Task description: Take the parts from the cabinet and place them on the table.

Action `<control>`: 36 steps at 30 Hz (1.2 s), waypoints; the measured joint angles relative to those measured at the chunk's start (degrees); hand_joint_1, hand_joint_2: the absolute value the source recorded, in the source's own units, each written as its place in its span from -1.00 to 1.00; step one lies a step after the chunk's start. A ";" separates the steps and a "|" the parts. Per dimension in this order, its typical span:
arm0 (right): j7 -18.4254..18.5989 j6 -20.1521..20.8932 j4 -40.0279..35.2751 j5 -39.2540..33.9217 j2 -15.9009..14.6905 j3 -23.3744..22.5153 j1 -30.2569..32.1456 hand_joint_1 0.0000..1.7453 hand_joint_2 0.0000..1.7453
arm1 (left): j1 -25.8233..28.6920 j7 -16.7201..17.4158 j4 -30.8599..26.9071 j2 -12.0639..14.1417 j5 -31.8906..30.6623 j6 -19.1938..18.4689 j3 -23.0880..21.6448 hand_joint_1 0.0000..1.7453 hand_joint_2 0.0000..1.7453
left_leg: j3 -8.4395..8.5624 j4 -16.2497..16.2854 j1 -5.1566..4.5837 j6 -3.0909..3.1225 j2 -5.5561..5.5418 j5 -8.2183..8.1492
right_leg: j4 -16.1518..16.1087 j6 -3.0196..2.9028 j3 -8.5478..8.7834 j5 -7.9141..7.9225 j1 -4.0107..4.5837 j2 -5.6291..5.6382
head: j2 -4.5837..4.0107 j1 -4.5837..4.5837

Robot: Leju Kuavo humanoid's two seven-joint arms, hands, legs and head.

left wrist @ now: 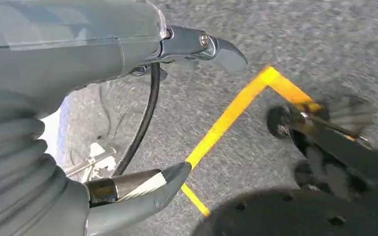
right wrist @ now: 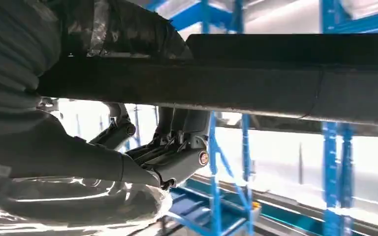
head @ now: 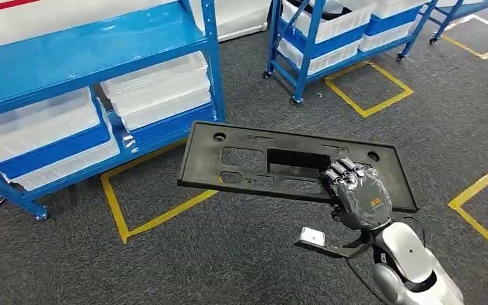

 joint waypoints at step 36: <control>-0.35 4.37 -5.49 -6.95 -5.46 -6.69 2.12 1.00 1.00 | -0.28 5.33 0.26 1.20 2.14 -2.78 -3.76 -1.00 1.00 | 0.80 -2.06 0.34 0.55 2.76 0.87 | 0.33 1.78 -0.57 -0.46 0.22 -2.36 | 0.00 0.57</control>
